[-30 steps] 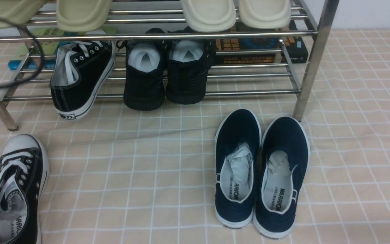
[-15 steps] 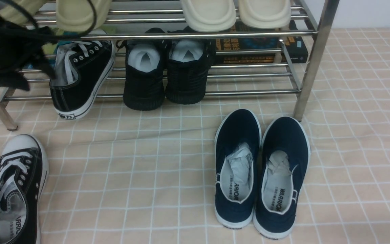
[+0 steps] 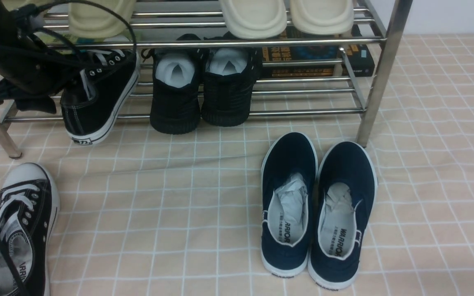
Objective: Take the shoes off the shelf from the light coffee tablecloth by hand.
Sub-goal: 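Grasp the leftmost shoe on the bottom shelf of the shoe rack with the left gripper, then set the held shoe down on the floor in front of the rack with the left gripper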
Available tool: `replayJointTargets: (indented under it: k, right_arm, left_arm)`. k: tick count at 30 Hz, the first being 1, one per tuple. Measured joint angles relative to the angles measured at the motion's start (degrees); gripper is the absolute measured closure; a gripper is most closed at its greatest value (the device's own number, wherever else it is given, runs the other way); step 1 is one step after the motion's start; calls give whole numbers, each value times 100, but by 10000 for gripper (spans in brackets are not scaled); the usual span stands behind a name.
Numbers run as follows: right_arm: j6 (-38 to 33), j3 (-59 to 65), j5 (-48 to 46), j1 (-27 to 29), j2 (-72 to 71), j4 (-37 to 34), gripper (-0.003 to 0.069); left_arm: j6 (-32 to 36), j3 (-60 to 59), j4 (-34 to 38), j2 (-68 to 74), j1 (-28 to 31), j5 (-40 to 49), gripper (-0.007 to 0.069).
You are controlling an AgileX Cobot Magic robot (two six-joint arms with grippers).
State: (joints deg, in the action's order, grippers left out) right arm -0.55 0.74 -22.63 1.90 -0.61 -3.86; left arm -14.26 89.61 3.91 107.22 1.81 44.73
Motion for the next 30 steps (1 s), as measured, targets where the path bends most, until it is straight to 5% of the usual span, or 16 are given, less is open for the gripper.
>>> replayJointTargets:
  k: [6, 9, 12, 30]
  right_arm:
    - [0, 0, 0, 0, 0, 0, 419]
    - [0, 0, 0, 0, 0, 5, 419]
    - [0, 0, 0, 0, 0, 5, 419]
    - [0, 0, 0, 0, 0, 5, 419]
  left_arm:
    - [-6, 22, -37, 198, 0, 7, 319]
    - [-13, 20, -42, 201, 6, 91, 523]
    - [-13, 20, -6, 201, 12, 283, 595]
    - [-205, -270, 76, -1154, 1, 2680, 603]
